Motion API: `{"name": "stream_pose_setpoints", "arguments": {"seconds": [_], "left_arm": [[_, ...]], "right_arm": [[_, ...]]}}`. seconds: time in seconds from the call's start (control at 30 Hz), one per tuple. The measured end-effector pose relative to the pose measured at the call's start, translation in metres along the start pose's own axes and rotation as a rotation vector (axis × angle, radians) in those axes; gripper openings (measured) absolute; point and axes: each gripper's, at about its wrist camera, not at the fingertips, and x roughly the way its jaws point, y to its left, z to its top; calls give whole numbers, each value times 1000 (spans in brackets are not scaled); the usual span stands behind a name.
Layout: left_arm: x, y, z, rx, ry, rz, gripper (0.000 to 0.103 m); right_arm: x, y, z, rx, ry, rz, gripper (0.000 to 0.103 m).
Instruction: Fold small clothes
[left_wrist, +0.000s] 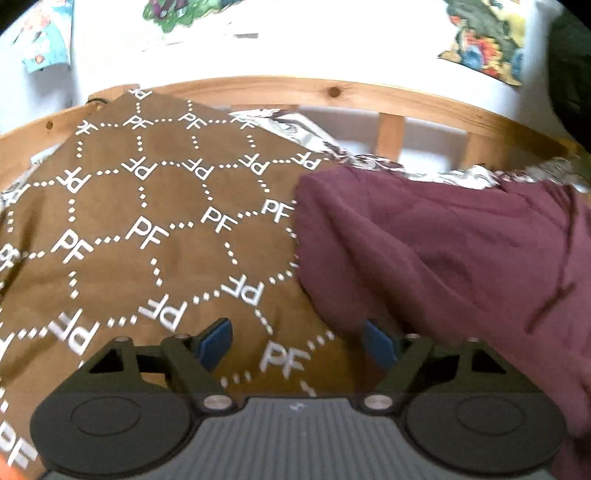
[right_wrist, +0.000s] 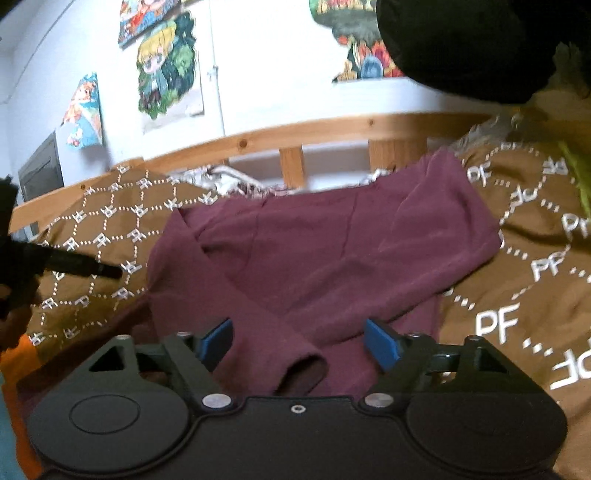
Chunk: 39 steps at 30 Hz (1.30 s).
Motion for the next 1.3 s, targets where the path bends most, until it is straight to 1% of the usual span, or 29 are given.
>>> {"name": "stream_pose_setpoints", "arguments": {"seconds": [0.07, 0.1, 0.13, 0.17, 0.2, 0.23, 0.27, 0.3, 0.33, 0.37, 0.4, 0.43, 0.5, 0.6, 0.67, 0.73, 0.8, 0.83, 0.87, 0.9, 0.93, 0.97, 1.0, 1.03, 1.1, 1.2, 1.3], "left_arm": [[18, 4, 8, -10, 6, -6, 75], [26, 6, 12, -17, 7, -13, 74], [35, 8, 14, -27, 13, -21, 72], [42, 9, 16, -44, 21, -32, 67], [50, 11, 19, -69, 32, -49, 65], [55, 12, 20, -88, 39, -62, 58], [62, 13, 22, -111, 45, -78, 51], [66, 14, 22, -125, 48, -93, 46], [69, 13, 23, -128, 46, -124, 31], [71, 11, 25, -128, 45, -138, 16], [71, 9, 26, -123, 37, -139, 11], [69, 6, 26, -113, 24, -121, 6], [65, 5, 26, -107, 11, -96, 4], [62, 9, 25, -121, 13, -79, 4], [63, 10, 25, -115, 26, -81, 4], [67, 7, 24, -101, 38, -70, 4], [68, 5, 26, -106, 54, -71, 8], [67, 5, 28, -108, 51, -67, 12], [65, 4, 29, -104, 41, -59, 20], [61, 3, 30, -91, 25, -56, 27], [58, 2, 31, -79, 9, -59, 48], [52, 1, 31, -65, -20, -61, 65], [48, 0, 32, -51, -50, -66, 69], [44, -3, 32, -28, -76, -74, 70], [42, -13, 34, 50, -93, -90, 70], [53, -35, 39, 196, -62, -70, 70], [74, -53, 44, 294, -5, -52, 67]], "right_arm": [[3, -3, -4, 23, 5, 13, 77], [4, -4, -4, 34, 5, 14, 74], [4, -6, -4, 45, 2, 12, 69], [4, -7, -3, 57, -2, 13, 61], [5, -8, -3, 65, -3, 11, 56], [6, -8, -3, 69, 1, 8, 47], [7, -8, -3, 70, 4, 8, 43], [7, -7, -3, 69, 6, 16, 33], [8, -6, -3, 63, 9, 23, 22], [8, -5, -2, 58, 8, 24, 15], [7, -5, -2, 57, 2, 24, 12], [5, -7, 0, 61, -6, 22, 9], [-1, -12, 5, 76, -37, 7, 7], [-8, -25, 12, 117, -71, -33, 6], [-6, -33, 12, 129, -57, -44, 6], [1, -37, 7, 140, -22, -51, 6], [7, -41, 5, 166, 17, -51, 7], [8, -43, 5, 177, 25, -46, 8], [6, -43, 6, 179, 16, -50, 10], [4, -42, 6, 171, 4, -61, 18], [1, -39, 7, 159, -8, -67, 27], [-1, -38, 7, 148, -16, -62, 30], [-3, -36, 7, 139, -23, -56, 43], [-5, -34, 6, 129, -31, -50, 60], [-9, -30, 6, 105, -45, -30, 76], [-10, -22, 7, 48, -40, -22, 83], [-12, -22, 6, 42, -44, -15, 88]]}}
